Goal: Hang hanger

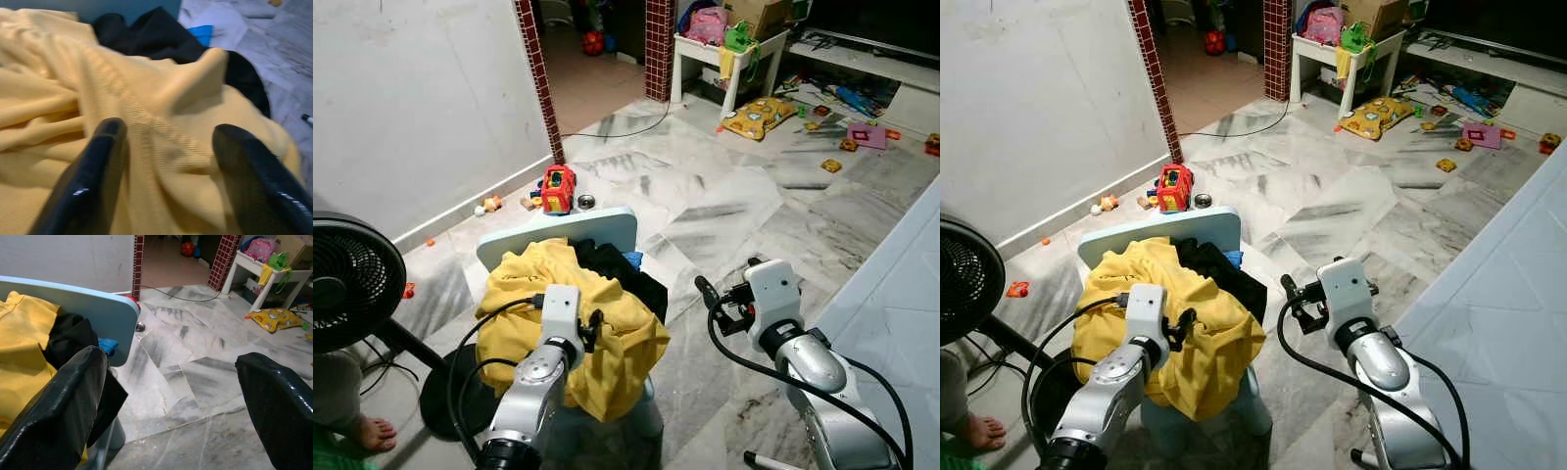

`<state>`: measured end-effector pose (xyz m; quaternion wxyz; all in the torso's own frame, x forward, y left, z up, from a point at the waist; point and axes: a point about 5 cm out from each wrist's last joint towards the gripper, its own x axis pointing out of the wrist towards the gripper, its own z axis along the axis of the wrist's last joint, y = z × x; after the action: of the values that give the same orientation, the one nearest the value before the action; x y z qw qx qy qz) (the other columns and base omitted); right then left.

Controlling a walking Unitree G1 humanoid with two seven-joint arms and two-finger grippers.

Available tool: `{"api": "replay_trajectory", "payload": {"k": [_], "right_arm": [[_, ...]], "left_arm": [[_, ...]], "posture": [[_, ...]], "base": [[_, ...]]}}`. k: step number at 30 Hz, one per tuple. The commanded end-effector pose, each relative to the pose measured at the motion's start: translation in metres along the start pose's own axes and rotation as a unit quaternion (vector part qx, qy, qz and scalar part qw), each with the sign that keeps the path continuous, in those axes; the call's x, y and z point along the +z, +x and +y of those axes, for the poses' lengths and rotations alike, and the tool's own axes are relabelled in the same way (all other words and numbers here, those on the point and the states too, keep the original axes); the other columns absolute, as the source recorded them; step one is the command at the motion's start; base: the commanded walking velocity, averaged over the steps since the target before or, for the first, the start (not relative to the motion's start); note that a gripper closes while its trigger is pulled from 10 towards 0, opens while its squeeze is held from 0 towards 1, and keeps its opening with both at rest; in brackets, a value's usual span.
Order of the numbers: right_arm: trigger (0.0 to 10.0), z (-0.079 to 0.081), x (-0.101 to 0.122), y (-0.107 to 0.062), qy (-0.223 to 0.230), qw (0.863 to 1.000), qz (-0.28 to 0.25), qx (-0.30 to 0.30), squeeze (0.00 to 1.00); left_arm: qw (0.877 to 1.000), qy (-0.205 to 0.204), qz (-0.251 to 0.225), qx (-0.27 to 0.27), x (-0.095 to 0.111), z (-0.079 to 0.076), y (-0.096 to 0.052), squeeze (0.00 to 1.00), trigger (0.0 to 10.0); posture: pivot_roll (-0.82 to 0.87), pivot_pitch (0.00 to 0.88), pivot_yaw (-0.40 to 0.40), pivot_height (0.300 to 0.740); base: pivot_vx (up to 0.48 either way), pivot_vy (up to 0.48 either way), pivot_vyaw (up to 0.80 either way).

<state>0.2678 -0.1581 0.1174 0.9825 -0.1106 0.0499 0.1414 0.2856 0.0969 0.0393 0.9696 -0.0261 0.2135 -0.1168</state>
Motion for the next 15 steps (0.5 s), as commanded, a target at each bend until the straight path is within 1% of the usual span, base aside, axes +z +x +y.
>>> {"api": "replay_trajectory", "payload": {"k": [1, 5, 10, 11, 12, 13, 14, 15], "right_arm": [[10.0, -0.004, 0.001, 0.002, -0.004, 1.0, -0.004, -0.008, 0.0], [10.0, -0.005, 0.0, 0.001, -0.005, 1.0, -0.004, -0.01, 0.0], [10.0, -0.002, 0.0, 0.001, -0.007, 1.0, -0.005, -0.007, 0.0], [10.0, -0.002, 0.0, 0.001, -0.008, 1.0, -0.006, -0.005, 0.0], [10.0, -0.002, 0.0, 0.001, -0.008, 1.0, -0.006, -0.005, 0.0], [10.0, -0.002, 0.0, 0.002, -0.008, 1.0, -0.006, -0.005, 0.0], [10.0, -0.002, 0.0, 0.002, -0.009, 1.0, -0.006, -0.005, 0.0], [10.0, -0.002, 0.0, 0.002, -0.009, 1.0, -0.006, -0.005, 0.0]], "left_arm": [[1.0, 0.005, 0.006, -0.007, -0.002, -0.001, 0.0, 1.0, 10.0], [1.0, 0.013, 0.022, -0.007, -0.009, 0.0, 0.001, 1.0, 10.0], [0.999, 0.017, 0.033, -0.005, -0.013, 0.001, 0.001, 1.0, 10.0], [0.999, 0.017, 0.036, -0.005, -0.014, 0.002, 0.001, 0.92, 10.0], [0.999, 0.017, 0.036, -0.005, -0.014, 0.002, 0.001, 0.92, 10.0], [0.999, 0.016, 0.037, -0.005, -0.015, 0.002, 0.001, 0.39, 10.0], [0.999, 0.017, 0.041, -0.009, -0.017, 0.002, 0.001, 0.0, 10.0], [0.999, 0.017, 0.041, -0.009, -0.017, 0.002, 0.001, 0.0, 10.0]], "posture": [[-0.24, 0.026, 0.062, 0.74], [-0.24, 0.023, 0.062, 0.74], [-0.24, 0.018, 0.061, 0.74], [-0.24, 0.017, 0.062, 0.74], [-0.24, 0.017, 0.062, 0.74], [-0.24, 0.016, 0.061, 0.74], [-0.24, 0.015, 0.06, 0.74], [-0.24, 0.015, 0.06, 0.74]], "base": [[0.0, 0.0, 0.0], [0.0, 0.0, 0.0], [0.0, 0.0, 0.0], [0.0, 0.0, 0.0], [0.0, 0.0, 0.0], [0.0, 0.0, 0.0], [0.0, 0.0, 0.0], [0.0, 0.0, 0.0]]}}
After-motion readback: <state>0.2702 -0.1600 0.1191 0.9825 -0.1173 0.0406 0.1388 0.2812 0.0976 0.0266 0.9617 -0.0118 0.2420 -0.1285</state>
